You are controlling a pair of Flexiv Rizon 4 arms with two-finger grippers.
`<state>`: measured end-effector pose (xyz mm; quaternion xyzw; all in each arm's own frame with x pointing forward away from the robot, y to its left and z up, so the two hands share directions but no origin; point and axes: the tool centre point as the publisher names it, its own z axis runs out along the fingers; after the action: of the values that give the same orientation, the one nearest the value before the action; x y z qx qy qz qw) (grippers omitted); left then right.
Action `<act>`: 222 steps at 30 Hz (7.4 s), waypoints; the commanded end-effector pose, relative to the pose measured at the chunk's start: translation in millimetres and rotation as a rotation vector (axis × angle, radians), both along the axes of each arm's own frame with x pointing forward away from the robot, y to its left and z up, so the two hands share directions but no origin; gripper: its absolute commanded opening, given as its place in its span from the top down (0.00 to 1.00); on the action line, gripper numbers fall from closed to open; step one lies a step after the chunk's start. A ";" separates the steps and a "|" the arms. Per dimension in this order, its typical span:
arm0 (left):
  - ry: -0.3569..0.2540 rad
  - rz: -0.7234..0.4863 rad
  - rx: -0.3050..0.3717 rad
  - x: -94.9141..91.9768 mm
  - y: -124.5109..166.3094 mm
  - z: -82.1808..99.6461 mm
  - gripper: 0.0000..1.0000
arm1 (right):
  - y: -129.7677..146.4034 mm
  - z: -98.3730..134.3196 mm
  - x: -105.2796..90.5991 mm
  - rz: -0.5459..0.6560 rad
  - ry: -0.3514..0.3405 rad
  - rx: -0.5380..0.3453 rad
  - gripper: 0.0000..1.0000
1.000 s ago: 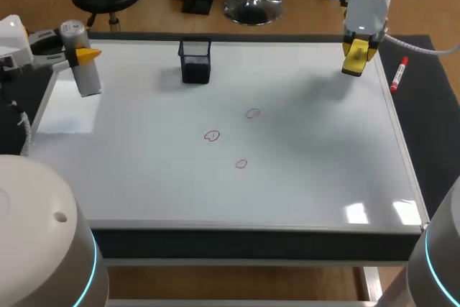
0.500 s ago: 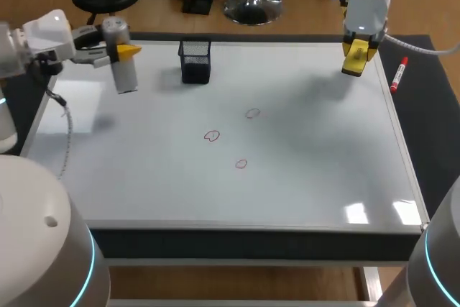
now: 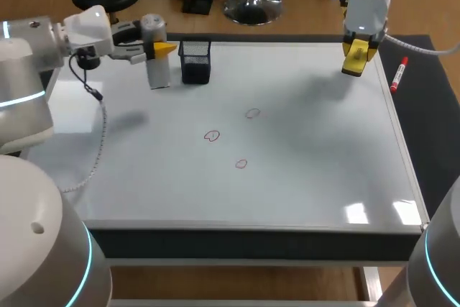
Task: Pick up the inspection probe, press it on each red-marked spot on the whiteboard one by one, put down the probe, pick up the eraser, and wipe off all the red marks.
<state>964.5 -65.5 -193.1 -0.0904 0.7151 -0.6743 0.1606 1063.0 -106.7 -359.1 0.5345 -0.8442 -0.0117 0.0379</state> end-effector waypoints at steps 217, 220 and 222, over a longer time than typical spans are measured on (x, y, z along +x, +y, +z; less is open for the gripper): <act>0.050 0.454 0.044 -194.7 -7.1 -50.2 1.00 | -0.5 1.3 0.8 0.002 0.002 -0.004 1.00; 0.045 0.444 0.047 -191.8 -4.1 -49.3 1.00 | -0.5 1.3 0.8 0.002 0.002 -0.004 1.00; 0.043 0.432 0.050 -189.9 -1.9 -49.4 1.00 | -0.5 1.3 0.8 0.002 0.002 -0.004 1.00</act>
<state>774.5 -77.7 -242.5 -0.2706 0.6936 -0.5926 0.3074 1063.1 -106.7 -359.4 0.5346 -0.8442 -0.0116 0.0379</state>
